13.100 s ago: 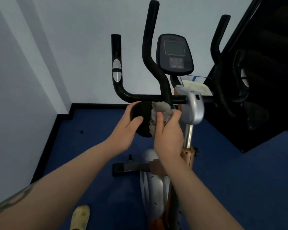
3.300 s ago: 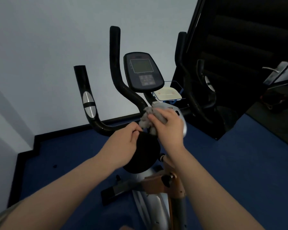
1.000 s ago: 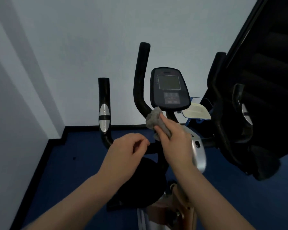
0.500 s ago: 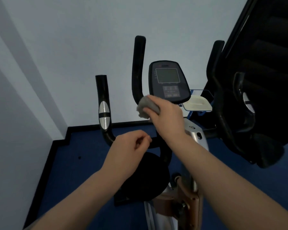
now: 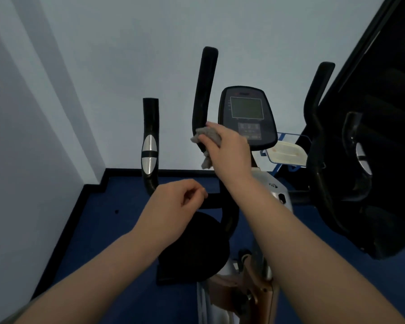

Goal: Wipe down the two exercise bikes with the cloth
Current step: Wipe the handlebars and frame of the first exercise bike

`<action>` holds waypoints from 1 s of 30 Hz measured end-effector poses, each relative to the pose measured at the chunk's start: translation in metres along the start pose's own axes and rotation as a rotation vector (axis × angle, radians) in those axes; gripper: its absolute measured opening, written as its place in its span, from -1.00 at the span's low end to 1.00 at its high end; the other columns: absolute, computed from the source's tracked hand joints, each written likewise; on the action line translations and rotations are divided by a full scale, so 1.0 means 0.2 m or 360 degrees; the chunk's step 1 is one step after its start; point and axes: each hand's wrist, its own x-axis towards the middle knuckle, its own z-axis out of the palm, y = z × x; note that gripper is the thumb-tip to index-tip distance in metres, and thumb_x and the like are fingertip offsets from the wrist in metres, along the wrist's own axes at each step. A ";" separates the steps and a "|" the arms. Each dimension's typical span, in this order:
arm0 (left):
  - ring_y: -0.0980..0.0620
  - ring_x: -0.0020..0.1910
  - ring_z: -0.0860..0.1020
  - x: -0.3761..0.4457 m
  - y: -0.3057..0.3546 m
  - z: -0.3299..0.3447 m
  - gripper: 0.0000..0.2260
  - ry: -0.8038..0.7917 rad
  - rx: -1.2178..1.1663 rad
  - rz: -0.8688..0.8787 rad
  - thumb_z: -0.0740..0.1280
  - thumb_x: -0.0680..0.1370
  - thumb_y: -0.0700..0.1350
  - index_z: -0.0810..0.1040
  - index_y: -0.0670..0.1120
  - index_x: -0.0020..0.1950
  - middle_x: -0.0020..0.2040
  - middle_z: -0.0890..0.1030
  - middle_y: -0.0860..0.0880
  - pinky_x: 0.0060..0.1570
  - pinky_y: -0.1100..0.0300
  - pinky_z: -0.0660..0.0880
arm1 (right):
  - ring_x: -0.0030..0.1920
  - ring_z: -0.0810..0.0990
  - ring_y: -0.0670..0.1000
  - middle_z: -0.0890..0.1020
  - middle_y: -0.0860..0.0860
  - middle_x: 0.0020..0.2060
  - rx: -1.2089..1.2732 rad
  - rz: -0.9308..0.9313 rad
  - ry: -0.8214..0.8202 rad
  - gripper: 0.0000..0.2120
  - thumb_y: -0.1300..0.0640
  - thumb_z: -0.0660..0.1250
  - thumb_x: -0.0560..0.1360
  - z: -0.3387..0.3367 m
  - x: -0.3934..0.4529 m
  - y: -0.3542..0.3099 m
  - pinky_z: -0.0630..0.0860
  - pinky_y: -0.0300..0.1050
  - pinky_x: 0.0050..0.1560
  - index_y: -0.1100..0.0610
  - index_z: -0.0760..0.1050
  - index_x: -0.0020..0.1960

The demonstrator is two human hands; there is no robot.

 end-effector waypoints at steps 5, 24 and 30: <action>0.04 -0.28 0.61 -0.01 0.00 0.00 -0.86 0.0014 0.0052 -0.0034 0.30 0.56 -0.02 0.62 0.11 -0.15 -0.31 0.63 0.05 -0.15 -0.06 0.55 | 0.06 0.61 -0.06 0.67 -0.06 0.10 0.0027 -0.0078 -0.0003 -0.65 0.09 0.41 0.51 -0.08 -0.20 0.09 0.51 -0.16 0.13 -0.03 0.56 0.29; 0.26 -0.39 0.52 -0.08 -0.01 -0.01 -0.83 -0.0087 0.0025 -0.0057 0.30 0.58 -0.06 0.67 0.05 -0.13 -0.38 0.59 0.22 -0.41 0.42 0.34 | -0.03 0.60 0.07 0.65 0.01 -0.03 -0.0628 -0.0208 -0.0004 -0.81 0.02 0.31 0.56 0.02 -0.07 -0.04 0.41 -0.08 -0.18 0.05 0.57 0.12; 0.19 -0.28 0.58 -0.08 -0.01 -0.02 -0.81 -0.0130 -0.0004 -0.0067 0.29 0.59 -0.05 0.66 0.07 -0.15 -0.29 0.64 0.14 -0.34 0.30 0.46 | -0.01 0.61 0.04 0.63 -0.11 0.09 -0.0615 -0.0330 0.0149 -0.68 0.20 0.32 0.49 0.00 -0.21 0.02 0.47 -0.11 -0.15 0.02 0.53 0.24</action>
